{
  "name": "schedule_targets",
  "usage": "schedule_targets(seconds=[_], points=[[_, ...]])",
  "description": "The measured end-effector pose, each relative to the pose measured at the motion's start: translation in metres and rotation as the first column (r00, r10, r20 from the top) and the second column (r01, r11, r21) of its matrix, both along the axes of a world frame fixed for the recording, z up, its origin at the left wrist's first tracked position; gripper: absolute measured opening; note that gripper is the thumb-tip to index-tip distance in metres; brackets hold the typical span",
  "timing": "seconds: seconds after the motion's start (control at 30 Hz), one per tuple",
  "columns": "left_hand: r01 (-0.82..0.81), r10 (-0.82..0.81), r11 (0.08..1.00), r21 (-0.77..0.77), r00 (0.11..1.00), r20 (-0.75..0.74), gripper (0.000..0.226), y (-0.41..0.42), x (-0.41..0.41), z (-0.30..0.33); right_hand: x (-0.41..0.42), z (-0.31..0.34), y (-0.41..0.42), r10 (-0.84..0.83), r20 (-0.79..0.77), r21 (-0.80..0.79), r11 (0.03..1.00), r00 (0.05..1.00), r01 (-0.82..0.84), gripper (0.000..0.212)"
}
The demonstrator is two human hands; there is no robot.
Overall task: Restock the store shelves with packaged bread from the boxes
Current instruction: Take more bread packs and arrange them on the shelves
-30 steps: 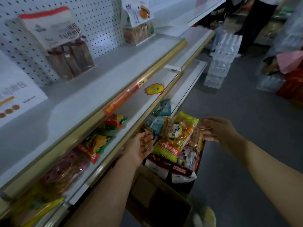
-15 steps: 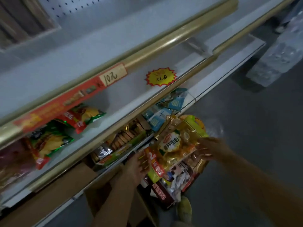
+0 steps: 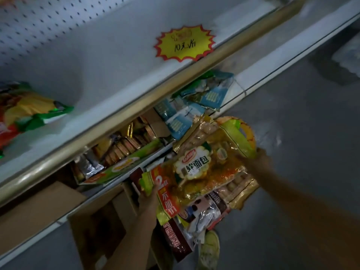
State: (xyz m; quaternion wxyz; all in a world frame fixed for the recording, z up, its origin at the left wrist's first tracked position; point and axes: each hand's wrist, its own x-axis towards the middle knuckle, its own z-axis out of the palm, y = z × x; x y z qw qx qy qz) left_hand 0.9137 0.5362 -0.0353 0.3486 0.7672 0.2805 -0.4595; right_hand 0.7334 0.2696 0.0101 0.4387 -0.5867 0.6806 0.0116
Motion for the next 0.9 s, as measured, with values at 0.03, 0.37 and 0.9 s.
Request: schedule_targets(seconds=[0.03, 0.37, 0.9], points=[[-0.022, 0.021, 1.000, -0.022, 0.999, -0.032, 0.130, 0.002, -0.003, -0.007, 0.000, -0.009, -0.001, -0.011, 0.057, 0.017, 1.000, 0.998, 0.010, 0.071], [-0.068, 0.048, 0.985, -0.161, 0.991, -0.126, 0.133, 0.017, -0.004, -0.041, 0.011, -0.030, 0.011, 0.022, 0.429, 0.123, 0.989, 0.903, -0.083, 0.036], [-0.084, 0.105, 0.935, -0.344, 0.994, 0.042, 0.111, 0.082, 0.014, 0.066, 0.006, 0.068, 0.103, -0.223, 0.565, 0.255, 0.963, 0.794, 0.089, 0.083]])
